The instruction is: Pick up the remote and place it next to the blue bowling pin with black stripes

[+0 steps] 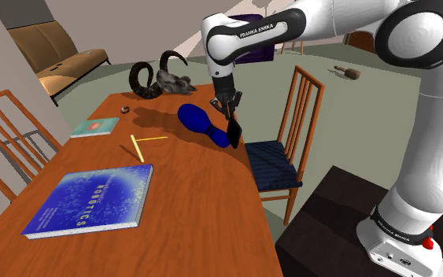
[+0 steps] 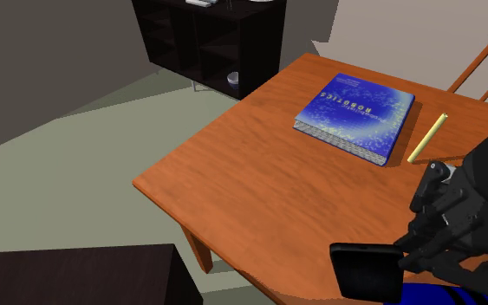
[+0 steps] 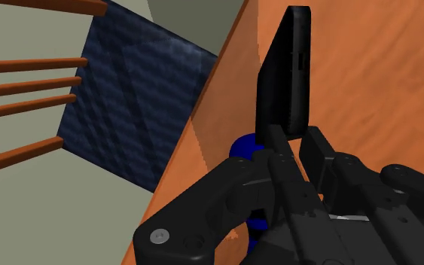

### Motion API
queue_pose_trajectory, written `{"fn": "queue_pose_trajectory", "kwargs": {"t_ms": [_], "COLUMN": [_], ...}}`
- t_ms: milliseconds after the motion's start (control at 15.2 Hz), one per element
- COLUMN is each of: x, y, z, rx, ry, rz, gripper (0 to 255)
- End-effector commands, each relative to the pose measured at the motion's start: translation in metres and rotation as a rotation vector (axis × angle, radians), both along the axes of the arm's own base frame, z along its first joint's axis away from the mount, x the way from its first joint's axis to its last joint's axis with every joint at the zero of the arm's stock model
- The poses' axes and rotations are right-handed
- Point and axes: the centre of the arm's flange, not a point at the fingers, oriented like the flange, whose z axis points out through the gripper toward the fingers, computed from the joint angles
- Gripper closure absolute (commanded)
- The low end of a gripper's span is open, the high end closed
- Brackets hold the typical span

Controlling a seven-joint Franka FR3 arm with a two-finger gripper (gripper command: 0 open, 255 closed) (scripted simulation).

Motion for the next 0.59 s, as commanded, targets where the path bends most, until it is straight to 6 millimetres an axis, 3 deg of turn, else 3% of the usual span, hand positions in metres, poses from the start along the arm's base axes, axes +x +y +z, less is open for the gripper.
{"fn": "queue_pose_trajectory", "kwargs": {"t_ms": [0,528], "x": [0.0,0.0], "y": [-0.001,-0.001], "z": [-0.01,-0.052], "rx": [0.0,0.0], "ry": [-0.001,-0.001], "rz": [0.0,0.0], "gripper": [255,255]}}
